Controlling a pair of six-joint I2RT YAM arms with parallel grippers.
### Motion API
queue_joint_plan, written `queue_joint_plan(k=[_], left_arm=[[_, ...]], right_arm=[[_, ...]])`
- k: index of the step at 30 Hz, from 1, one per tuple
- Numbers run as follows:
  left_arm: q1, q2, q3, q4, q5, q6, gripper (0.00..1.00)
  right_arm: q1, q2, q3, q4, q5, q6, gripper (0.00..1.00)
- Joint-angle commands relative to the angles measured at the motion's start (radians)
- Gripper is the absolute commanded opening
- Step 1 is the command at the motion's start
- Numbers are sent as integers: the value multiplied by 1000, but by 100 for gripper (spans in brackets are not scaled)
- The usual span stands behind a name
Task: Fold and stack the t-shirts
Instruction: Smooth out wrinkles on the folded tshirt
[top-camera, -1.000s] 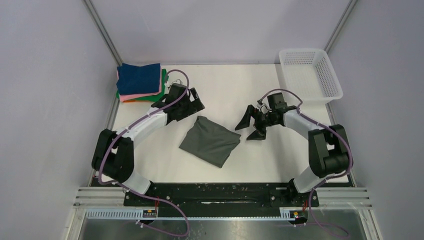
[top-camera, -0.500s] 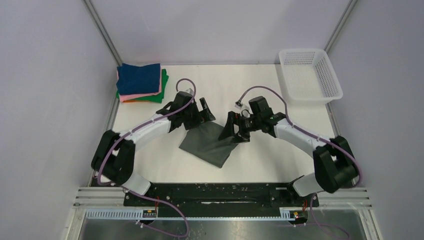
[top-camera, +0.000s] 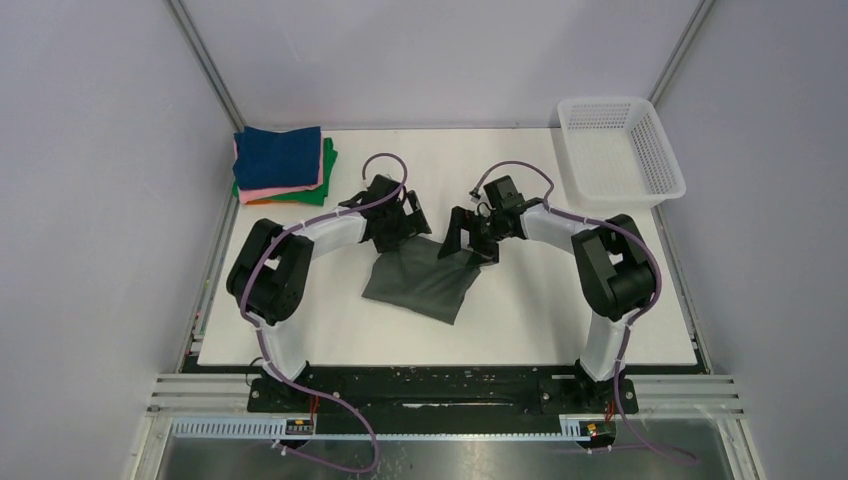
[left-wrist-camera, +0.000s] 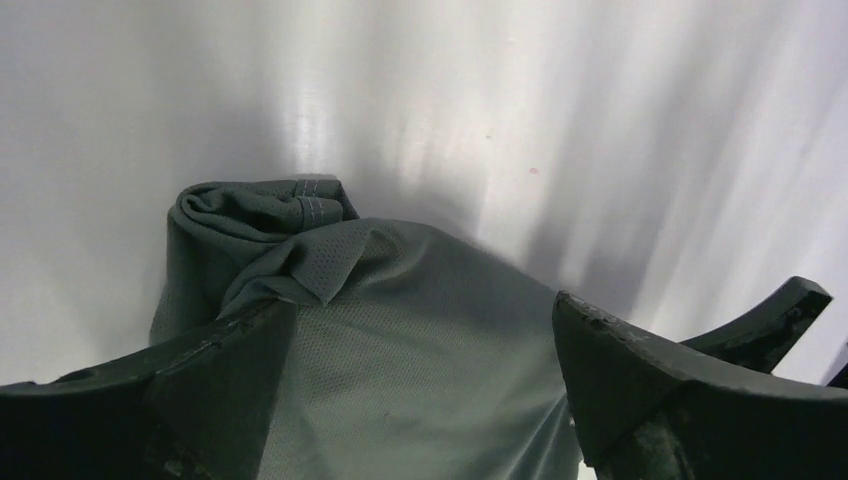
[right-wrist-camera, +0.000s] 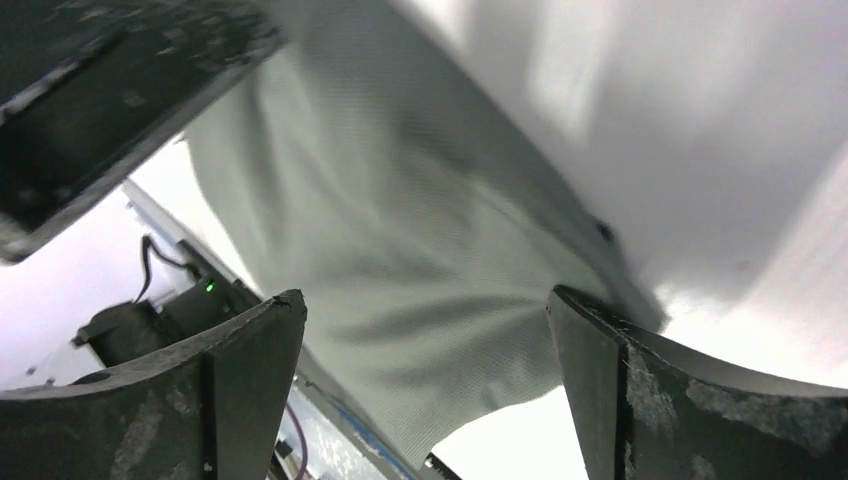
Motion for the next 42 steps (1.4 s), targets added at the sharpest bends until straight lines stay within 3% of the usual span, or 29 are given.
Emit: queue_joint_plan(k=[1,5,9,15,19,23,27,32,38,42], left_arm=[[13,-51,5,-144,-180,-8,99],[13,-177,-39,-159,-228,-7,99],[7,-326,-88,-160,-229,-1,99],[-13,-518,-239,-76,-84,-7,99],[-39,-523,-331,7,56,-32,99],[-43,-486,-406,22,59,-53,99],[-41,-435,-459,44,22,-61,99],[-41,-387,-490,23,5,-67,99],[-41,-491,-507,-10,11,-53,99],[-39,-615,-491,-63,-61,-13,99]], right_arm=[[-32,48,87,-94,104,-78,100],[-37,0,139,-129,103,-93,99],[-34,-149,99,-119,69,-88,99],[44,-309,-120,118,-160,72,99],[157,-282,-217,355,-263,230,99],[184,-220,-302,517,-263,282,99],[170,-79,-311,517,-246,236,99],[147,30,-404,683,-264,329,99],[132,-108,-419,595,-265,267,99],[132,-301,-330,280,-183,91,99]])
